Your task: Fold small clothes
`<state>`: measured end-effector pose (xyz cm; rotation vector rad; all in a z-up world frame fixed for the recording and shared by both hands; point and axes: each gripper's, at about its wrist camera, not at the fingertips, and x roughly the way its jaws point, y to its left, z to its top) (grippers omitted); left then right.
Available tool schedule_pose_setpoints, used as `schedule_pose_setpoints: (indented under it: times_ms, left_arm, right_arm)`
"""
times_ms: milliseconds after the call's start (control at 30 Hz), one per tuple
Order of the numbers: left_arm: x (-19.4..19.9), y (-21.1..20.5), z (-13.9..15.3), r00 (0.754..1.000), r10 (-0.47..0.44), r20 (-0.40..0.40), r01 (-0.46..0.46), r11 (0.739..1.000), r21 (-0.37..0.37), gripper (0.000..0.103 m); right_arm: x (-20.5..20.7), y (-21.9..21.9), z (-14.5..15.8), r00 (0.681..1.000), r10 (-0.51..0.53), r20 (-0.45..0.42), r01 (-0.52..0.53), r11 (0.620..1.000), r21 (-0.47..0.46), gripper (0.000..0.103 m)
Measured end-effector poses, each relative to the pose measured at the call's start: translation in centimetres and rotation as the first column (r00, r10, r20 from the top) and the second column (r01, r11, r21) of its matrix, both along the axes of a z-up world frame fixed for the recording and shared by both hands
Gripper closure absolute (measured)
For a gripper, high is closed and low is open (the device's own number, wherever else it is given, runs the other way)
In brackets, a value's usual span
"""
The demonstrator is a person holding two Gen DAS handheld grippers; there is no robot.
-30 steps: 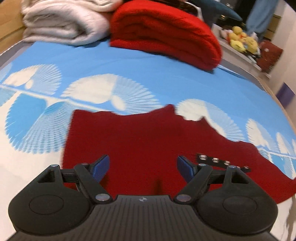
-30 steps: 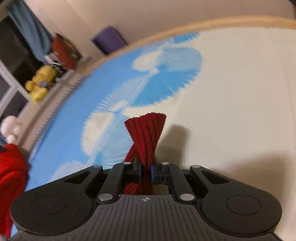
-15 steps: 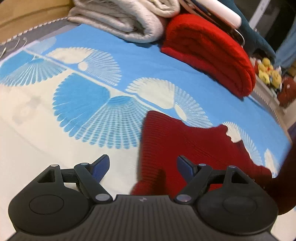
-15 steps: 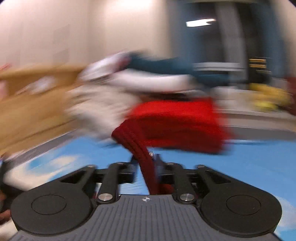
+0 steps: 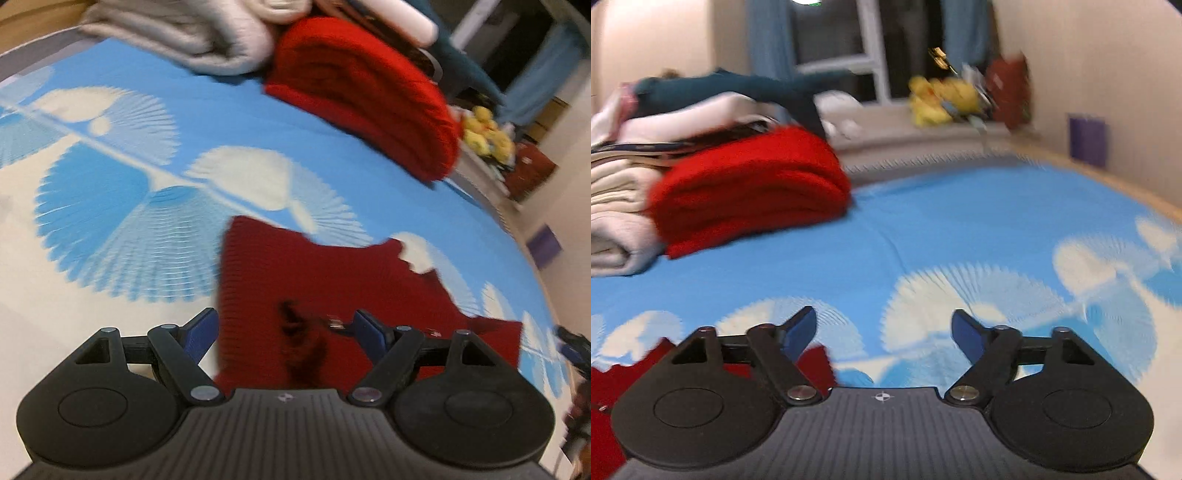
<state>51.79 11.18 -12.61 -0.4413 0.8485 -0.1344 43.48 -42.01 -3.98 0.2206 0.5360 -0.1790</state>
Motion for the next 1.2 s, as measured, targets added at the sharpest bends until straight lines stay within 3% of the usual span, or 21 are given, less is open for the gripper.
schedule_pose_setpoints:
  times_ms: [100,233,267,300,333,400,500,600,700,800,833,867,933,967,1033,1067,1100,1133,1167,1200]
  left_arm:
    - [1.2,-2.5,-0.5,0.997,-0.07,0.007,0.07,0.998,0.002,0.017]
    - [2.9,-5.3,-2.2,0.997,-0.073,-0.017,0.073,0.997,0.037,0.02]
    - [2.9,-6.0,-2.2,0.998,-0.063,0.008,0.063,0.996,0.067,0.031]
    - [2.7,-6.9,-1.7,0.996,-0.067,0.051,0.06,0.989,0.133,0.075]
    - [2.6,-7.4,-1.2,0.993,-0.093,0.069,0.08,0.981,0.176,0.096]
    - [2.2,-7.4,0.5,0.988,-0.113,0.101,0.099,0.986,0.135,0.096]
    - [1.0,-7.5,3.2,0.977,-0.133,0.164,0.106,0.98,0.166,0.096]
    - [0.3,-6.7,4.1,0.976,-0.131,0.174,0.098,0.977,0.188,0.096]
    - [0.3,-6.1,3.2,0.987,-0.094,0.13,0.069,0.98,0.188,0.096]
    - [0.1,-6.1,2.7,0.99,-0.094,0.11,0.067,0.972,0.226,0.096]
    - [-0.1,-5.7,2.8,0.99,-0.091,0.108,0.064,0.97,0.233,0.096]
    - [0.0,-5.4,2.7,0.991,-0.084,0.104,0.058,0.971,0.232,0.096]
    - [0.3,-4.3,2.3,0.994,-0.059,0.088,0.037,0.971,0.235,0.096]
    - [0.5,-3.8,2.1,0.996,-0.046,0.074,0.027,0.972,0.233,0.096]
    - [1.0,-2.6,0.8,1.0,-0.012,0.025,0.006,0.972,0.234,0.096]
    - [1.3,-2.3,-0.1,1.0,-0.005,-0.001,0.005,0.97,0.242,0.096]
    - [1.5,-2.1,-1.0,1.0,0.0,-0.024,0.006,0.969,0.246,0.097]
    - [1.7,-2.1,-1.7,0.999,0.01,-0.037,0.0,0.965,0.264,0.097]
    - [1.8,-2.0,-2.0,0.999,0.015,-0.039,-0.003,0.961,0.278,0.097]
    - [1.8,-1.9,-2.1,0.999,0.02,-0.034,-0.011,0.963,0.268,0.097]
  right_arm:
    - [1.7,-0.3,-2.3,0.999,0.006,-0.045,-0.004,0.999,0.032,0.032]
    - [3.3,0.5,-4.6,0.994,-0.013,-0.109,0.016,1.0,0.023,0.035]
    - [3.2,0.3,-4.9,0.993,-0.023,-0.115,0.027,0.999,0.031,0.035]
    - [3.5,0.4,-4.5,0.994,-0.023,-0.109,0.027,0.999,0.037,0.035]
    - [3.0,0.2,-4.4,0.995,-0.014,-0.101,0.018,0.999,0.039,0.035]
    - [1.8,0.1,-4.1,0.996,0.015,-0.09,-0.014,1.0,0.016,0.034]
    - [0.2,-0.7,-4.2,0.995,0.036,-0.094,-0.039,0.999,-0.025,0.034]
    - [2.3,-2.0,-3.6,0.993,0.026,-0.115,-0.013,0.994,0.106,0.033]
    - [6.5,-1.2,-2.4,0.988,0.101,-0.118,-0.074,0.974,0.214,0.033]
    - [11.6,1.8,-2.7,0.953,0.196,-0.23,-0.152,0.969,0.196,0.034]
    - [13.0,3.2,-3.1,0.932,0.23,-0.28,-0.188,0.967,0.17,0.034]
    - [14.4,4.9,-3.7,0.891,0.263,-0.37,-0.233,0.965,0.123,0.036]
    - [15.8,7.4,-5.2,0.803,0.303,-0.514,-0.325,0.945,0.05,0.078]
    - [15.9,8.3,-5.7,0.784,0.287,-0.551,-0.351,0.936,-0.013,0.081]
    - [15.9,7.8,-5.5,0.813,0.22,-0.539,-0.314,0.945,-0.087,0.084]
    - [16.1,6.4,-5.5,0.829,0.165,-0.535,-0.233,0.97,-0.062,0.084]
    - [16.3,4.6,-5.9,0.839,0.094,-0.535,-0.131,0.991,-0.031,0.091]
    - [16.3,3.3,-6.5,0.846,0.001,-0.533,-0.039,0.998,-0.059,0.102]
    - [16.2,2.5,-7.2,0.842,-0.149,-0.518,0.056,0.98,-0.191,0.103]
    - [15.9,2.0,-7.9,0.843,-0.215,-0.493,0.084,0.958,-0.273,0.102]
